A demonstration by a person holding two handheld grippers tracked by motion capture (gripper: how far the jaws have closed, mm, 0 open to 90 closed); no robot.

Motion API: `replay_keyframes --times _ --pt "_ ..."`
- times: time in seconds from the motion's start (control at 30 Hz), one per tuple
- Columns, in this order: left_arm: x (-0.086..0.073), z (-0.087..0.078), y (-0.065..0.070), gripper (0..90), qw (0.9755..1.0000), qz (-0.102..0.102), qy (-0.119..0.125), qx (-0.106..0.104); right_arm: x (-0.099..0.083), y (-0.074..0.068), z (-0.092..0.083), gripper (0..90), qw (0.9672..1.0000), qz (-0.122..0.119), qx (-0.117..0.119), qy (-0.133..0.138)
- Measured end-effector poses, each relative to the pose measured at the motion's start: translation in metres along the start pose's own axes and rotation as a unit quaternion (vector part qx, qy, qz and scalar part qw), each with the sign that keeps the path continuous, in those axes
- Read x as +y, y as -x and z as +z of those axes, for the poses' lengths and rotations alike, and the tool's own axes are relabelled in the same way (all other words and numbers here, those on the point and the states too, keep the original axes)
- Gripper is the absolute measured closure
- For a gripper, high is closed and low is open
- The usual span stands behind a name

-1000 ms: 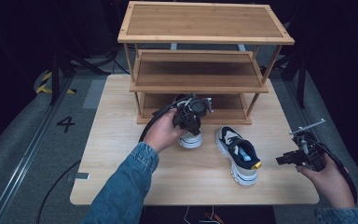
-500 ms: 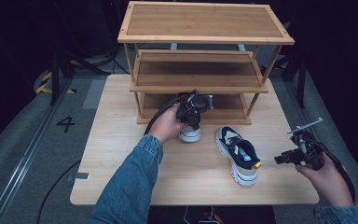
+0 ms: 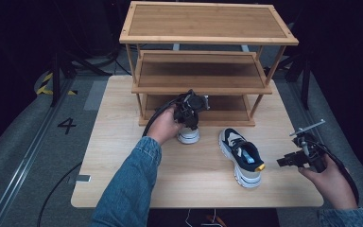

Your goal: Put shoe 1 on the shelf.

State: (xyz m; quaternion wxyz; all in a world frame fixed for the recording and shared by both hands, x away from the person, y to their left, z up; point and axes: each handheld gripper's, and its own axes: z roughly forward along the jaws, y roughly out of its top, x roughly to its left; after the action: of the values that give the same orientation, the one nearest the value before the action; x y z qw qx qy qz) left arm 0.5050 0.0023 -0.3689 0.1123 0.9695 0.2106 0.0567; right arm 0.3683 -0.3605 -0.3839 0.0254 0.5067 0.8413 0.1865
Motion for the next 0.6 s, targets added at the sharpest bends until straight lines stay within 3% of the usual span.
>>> replay_keyframes --times 0.03,0.2,0.33,0.43,0.6 --pt "0.001 -0.001 0.003 43.9 0.9999 -0.016 -0.005 0.001 0.001 -0.001 0.000 53.7 1.0000 0.000 0.001 0.000" --pt "-0.003 -0.015 0.011 42.8 0.9994 -0.027 0.012 0.016 0.006 -0.001 -0.001 53.2 1.0000 -0.005 0.001 0.003" --pt "-0.010 -0.030 0.023 41.6 0.9988 -0.018 0.027 0.037 0.013 -0.002 0.003 52.4 0.9999 -0.011 0.004 0.004" --pt "-0.015 -0.038 0.028 42.0 0.9986 -0.020 0.034 0.036 0.017 -0.004 0.005 52.4 0.9998 -0.018 0.006 0.002" --pt "-0.027 -0.057 0.037 43.6 0.9974 -0.040 0.051 0.032 0.027 -0.006 0.005 52.4 0.9996 -0.025 0.009 0.005"
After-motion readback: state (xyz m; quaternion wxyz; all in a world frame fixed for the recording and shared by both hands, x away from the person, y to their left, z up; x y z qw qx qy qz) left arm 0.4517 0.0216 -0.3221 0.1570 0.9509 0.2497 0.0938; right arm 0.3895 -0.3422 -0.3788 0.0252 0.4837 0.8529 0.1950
